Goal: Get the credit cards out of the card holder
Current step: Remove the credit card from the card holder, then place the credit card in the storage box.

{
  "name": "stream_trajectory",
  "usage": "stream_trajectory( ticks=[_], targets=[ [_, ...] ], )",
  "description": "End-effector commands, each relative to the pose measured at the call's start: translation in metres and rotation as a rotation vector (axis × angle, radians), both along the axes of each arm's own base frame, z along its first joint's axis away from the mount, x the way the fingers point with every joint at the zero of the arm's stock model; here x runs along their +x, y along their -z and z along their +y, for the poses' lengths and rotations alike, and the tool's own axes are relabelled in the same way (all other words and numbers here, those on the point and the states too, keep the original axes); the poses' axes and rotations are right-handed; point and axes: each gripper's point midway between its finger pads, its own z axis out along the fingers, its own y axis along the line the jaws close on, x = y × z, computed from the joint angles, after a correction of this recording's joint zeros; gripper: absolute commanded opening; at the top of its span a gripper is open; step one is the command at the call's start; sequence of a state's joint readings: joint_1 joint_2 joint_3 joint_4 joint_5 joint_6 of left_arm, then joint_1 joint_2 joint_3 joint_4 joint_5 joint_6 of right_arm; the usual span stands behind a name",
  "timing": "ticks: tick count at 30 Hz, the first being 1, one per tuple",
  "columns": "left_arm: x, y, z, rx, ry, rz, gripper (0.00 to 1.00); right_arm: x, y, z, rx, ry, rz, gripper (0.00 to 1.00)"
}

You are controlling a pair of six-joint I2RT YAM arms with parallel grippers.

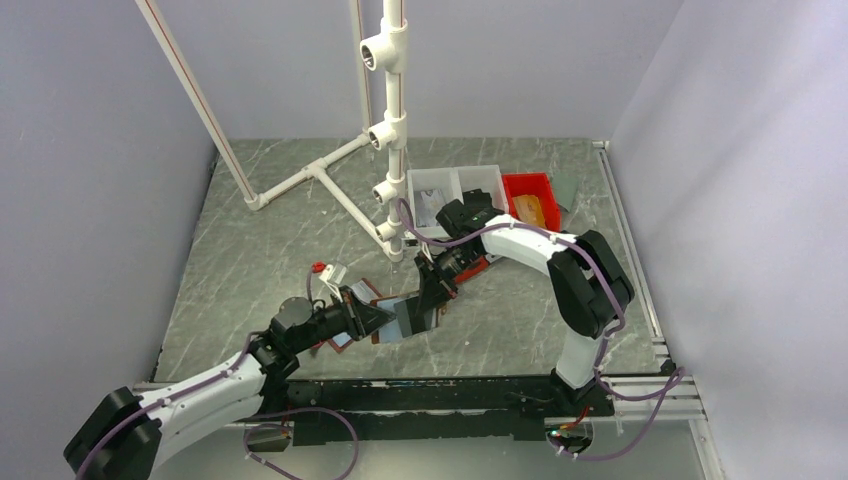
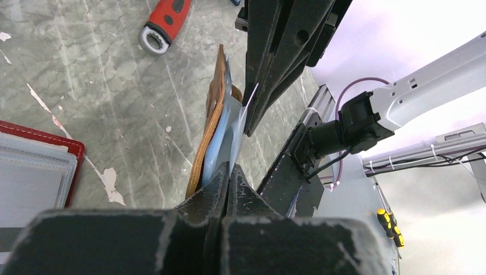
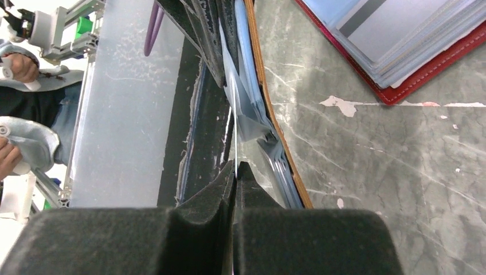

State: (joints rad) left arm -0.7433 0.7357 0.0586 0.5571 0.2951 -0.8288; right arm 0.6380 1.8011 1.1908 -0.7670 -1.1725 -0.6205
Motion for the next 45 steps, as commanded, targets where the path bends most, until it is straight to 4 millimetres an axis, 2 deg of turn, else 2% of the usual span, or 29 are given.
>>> stream_trajectory(
  ticks=[1, 7, 13, 18, 26, 30, 38, 45],
  targets=[
    [-0.001, -0.003, 0.002, -0.009, -0.002, -0.017, 0.0, 0.015, -0.004, 0.001, 0.032, -0.018, -0.095, 0.0],
    [-0.001, 0.003, 0.006, 0.004, -0.024, -0.009, 0.0, 0.021, 0.013, -0.016, -0.034, -0.068, -0.201, 0.0],
    [0.001, 0.013, 0.012, 0.028, -0.061, 0.027, 0.0, 0.033, 0.0, -0.038, -0.013, -0.075, -0.265, 0.0],
    [0.003, 0.017, 0.012, 0.032, -0.074, 0.049, 0.0, 0.053, -0.018, -0.062, 0.027, -0.002, -0.305, 0.0],
    [0.002, 0.023, 0.01, 0.053, -0.059, 0.067, 0.0, 0.087, -0.027, -0.091, 0.003, 0.134, -0.34, 0.0],
    [0.003, 0.025, 0.008, 0.071, -0.048, 0.074, 0.0, 0.113, -0.037, -0.109, -0.031, 0.265, -0.351, 0.0],
    [0.002, 0.026, 0.002, 0.074, -0.019, 0.085, 0.0, 0.184, -0.069, -0.155, -0.092, 0.665, -0.41, 0.0],
    [0.0, 0.029, -0.002, 0.071, 0.0, 0.122, 0.0, 0.249, -0.072, -0.177, -0.233, 0.871, -0.425, 0.0]
  ],
)
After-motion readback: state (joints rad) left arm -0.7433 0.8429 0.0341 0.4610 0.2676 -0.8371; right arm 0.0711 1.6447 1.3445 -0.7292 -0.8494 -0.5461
